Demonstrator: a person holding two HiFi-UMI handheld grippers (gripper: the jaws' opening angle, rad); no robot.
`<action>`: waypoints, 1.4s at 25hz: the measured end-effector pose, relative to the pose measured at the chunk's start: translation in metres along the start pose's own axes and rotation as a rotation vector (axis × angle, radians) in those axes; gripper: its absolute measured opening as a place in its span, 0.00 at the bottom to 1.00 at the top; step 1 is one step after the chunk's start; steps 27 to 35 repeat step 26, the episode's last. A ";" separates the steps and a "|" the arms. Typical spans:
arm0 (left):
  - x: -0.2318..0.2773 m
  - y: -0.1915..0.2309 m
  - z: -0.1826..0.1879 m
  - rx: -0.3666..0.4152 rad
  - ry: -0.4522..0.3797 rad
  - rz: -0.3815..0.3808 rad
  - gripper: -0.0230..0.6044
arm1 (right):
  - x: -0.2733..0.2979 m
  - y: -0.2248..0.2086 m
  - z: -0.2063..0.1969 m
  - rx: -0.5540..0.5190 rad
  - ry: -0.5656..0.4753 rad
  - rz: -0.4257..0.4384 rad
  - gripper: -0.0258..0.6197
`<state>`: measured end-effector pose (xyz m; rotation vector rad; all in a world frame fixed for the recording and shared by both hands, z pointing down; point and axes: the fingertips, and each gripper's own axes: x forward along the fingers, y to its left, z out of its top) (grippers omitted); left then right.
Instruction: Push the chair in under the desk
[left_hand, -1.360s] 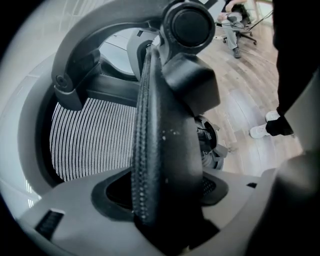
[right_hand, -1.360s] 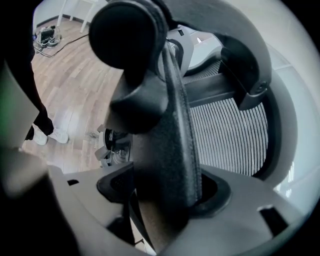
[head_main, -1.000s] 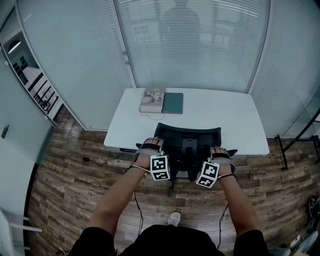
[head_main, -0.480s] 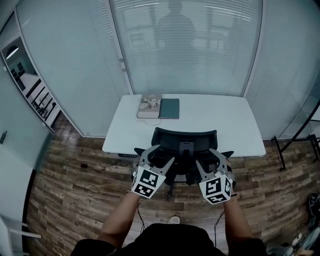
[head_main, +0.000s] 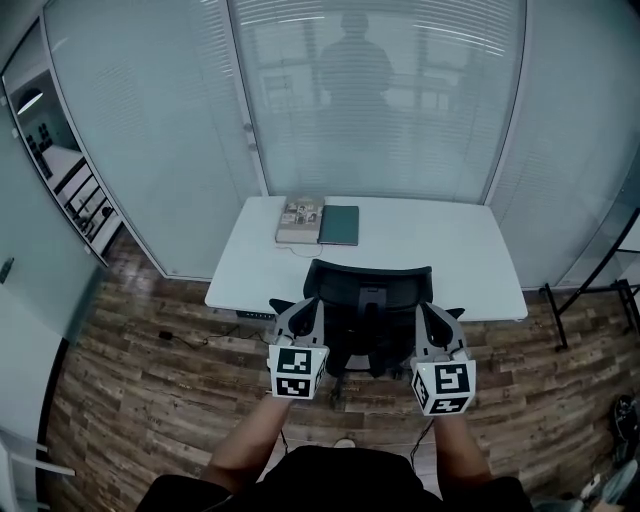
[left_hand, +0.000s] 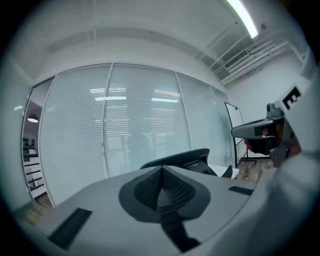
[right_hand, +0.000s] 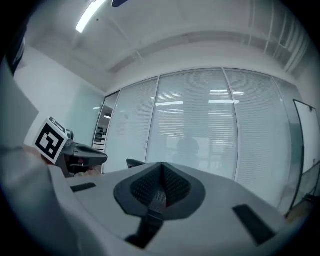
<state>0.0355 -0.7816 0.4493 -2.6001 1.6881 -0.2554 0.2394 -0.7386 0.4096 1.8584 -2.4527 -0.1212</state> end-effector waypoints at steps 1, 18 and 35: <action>0.000 -0.001 0.001 0.001 -0.004 -0.003 0.06 | 0.000 -0.001 0.000 -0.014 -0.001 -0.004 0.04; 0.003 -0.014 0.006 0.054 -0.020 -0.018 0.06 | 0.001 -0.004 -0.020 -0.044 0.032 -0.001 0.04; 0.000 -0.027 -0.002 0.107 -0.027 -0.038 0.06 | -0.002 0.001 -0.038 -0.043 0.058 -0.014 0.04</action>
